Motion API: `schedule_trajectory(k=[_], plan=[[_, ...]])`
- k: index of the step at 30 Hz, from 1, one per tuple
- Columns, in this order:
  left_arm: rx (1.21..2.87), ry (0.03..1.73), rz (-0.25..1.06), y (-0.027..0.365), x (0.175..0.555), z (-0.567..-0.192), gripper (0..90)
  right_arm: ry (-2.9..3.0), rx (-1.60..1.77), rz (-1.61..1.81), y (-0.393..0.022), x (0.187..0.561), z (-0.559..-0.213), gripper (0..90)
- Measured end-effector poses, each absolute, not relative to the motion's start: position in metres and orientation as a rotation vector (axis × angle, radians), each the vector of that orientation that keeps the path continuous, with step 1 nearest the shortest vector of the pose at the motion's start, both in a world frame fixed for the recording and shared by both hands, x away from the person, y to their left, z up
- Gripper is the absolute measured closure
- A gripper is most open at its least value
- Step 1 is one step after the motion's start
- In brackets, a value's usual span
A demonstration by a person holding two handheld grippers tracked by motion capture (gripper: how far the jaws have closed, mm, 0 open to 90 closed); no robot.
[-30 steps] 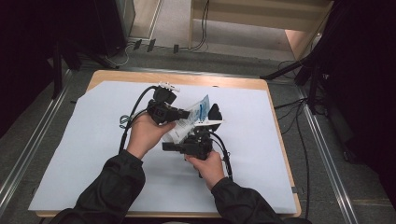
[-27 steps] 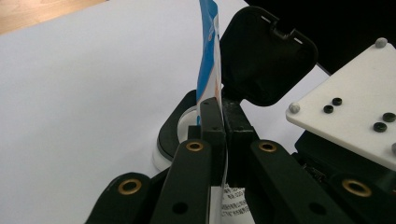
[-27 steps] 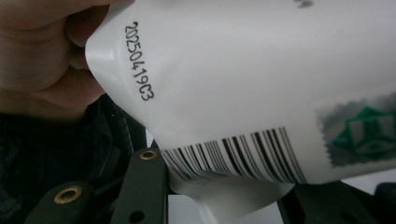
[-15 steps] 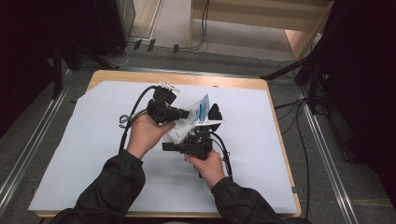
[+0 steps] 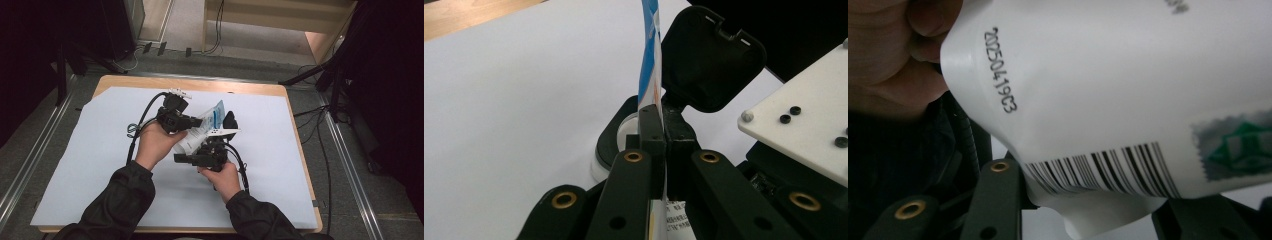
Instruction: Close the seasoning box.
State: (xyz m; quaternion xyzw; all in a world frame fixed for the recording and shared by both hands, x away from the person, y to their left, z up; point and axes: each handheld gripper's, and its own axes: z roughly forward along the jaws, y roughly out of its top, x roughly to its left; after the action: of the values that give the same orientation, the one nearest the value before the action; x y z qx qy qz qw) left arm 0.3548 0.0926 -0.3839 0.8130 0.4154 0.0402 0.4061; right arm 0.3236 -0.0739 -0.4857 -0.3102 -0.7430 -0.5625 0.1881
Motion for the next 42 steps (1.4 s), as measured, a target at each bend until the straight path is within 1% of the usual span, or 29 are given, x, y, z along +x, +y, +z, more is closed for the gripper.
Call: schedule_trajectory(k=[5, 9, 16, 24, 31, 42], plan=[[2.035, 1.035, 0.073, 0.098, 0.354, -0.386, 90.0, -2.153, -0.867, -1.576, -0.072, 0.321, -0.486, 57.4], [2.043, 1.010, 0.055, 0.102, 0.353, -0.388, 90.0, -2.203, -0.870, -1.578, -0.071, 0.318, -0.487, 57.1], [2.062, 0.987, 0.045, 0.107, 0.352, -0.393, 89.7, -2.259, -0.893, -1.568, -0.070, 0.313, -0.491, 57.1], [2.045, 0.986, 0.024, 0.115, 0.348, -0.395, 90.0, -2.281, -0.893, -1.563, -0.071, 0.311, -0.492, 58.8], [2.067, 0.977, 0.042, 0.118, 0.343, -0.396, 90.0, -2.272, -0.872, -1.555, -0.066, 0.308, -0.494, 58.8], [2.047, 0.905, 0.027, 0.124, 0.338, -0.405, 89.6, -2.304, -0.847, -1.551, -0.063, 0.306, -0.497, 58.8]])
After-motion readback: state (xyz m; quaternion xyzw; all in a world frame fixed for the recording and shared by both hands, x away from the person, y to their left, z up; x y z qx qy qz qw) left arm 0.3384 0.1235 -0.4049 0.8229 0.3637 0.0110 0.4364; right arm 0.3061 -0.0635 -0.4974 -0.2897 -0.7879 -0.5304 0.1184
